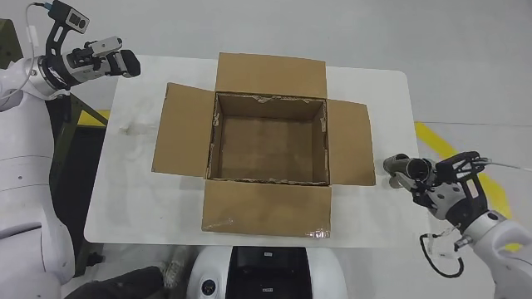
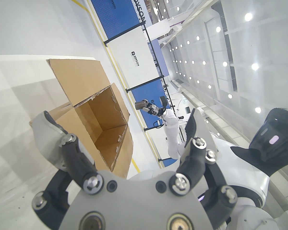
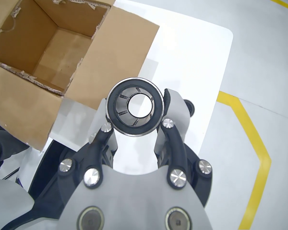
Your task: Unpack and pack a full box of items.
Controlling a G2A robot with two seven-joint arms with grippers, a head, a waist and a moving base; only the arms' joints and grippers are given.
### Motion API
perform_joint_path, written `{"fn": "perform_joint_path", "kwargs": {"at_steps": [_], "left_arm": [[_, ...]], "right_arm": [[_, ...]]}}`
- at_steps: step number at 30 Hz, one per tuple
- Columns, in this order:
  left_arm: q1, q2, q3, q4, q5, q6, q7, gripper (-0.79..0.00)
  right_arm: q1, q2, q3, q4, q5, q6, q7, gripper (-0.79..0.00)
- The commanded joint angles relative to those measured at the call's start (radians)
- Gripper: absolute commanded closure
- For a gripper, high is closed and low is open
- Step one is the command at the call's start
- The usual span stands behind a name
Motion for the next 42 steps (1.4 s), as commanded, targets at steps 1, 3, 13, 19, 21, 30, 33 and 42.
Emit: {"fn": "perform_joint_path", "kwargs": {"at_steps": [1,3,13,19,21,30,33,42], "left_arm": [[0.0,0.0,0.0,0.0,0.0,0.0,0.0,-0.785],[0.0,0.0,0.0,0.0,0.0,0.0,0.0,-0.785],[0.0,0.0,0.0,0.0,0.0,0.0,0.0,-0.785],[0.0,0.0,0.0,0.0,0.0,0.0,0.0,-0.785],[0.0,0.0,0.0,0.0,0.0,0.0,0.0,-0.785],[0.0,0.0,0.0,0.0,0.0,0.0,0.0,-0.785],[0.0,0.0,0.0,0.0,0.0,0.0,0.0,-0.785],[0.0,0.0,0.0,0.0,0.0,0.0,0.0,-0.785]], "right_arm": [[-0.029,-0.001,0.008,0.007,-0.017,-0.01,-0.018,0.0],[-0.059,-0.002,0.01,0.027,-0.027,-0.016,-0.047,0.0],[-0.147,-0.006,-0.019,0.117,-0.146,-0.055,-0.17,0.0],[-0.141,-0.005,-0.065,0.191,-0.23,-0.06,-0.239,0.0],[-0.133,-0.005,-0.078,0.207,-0.241,-0.057,-0.25,0.0],[-0.085,0.0,-0.133,0.267,-0.267,-0.048,-0.241,0.0],[-0.074,0.001,-0.149,0.28,-0.277,-0.046,-0.233,0.0],[-0.04,0.003,-0.183,0.317,-0.294,0.029,-0.191,0.0]]}}
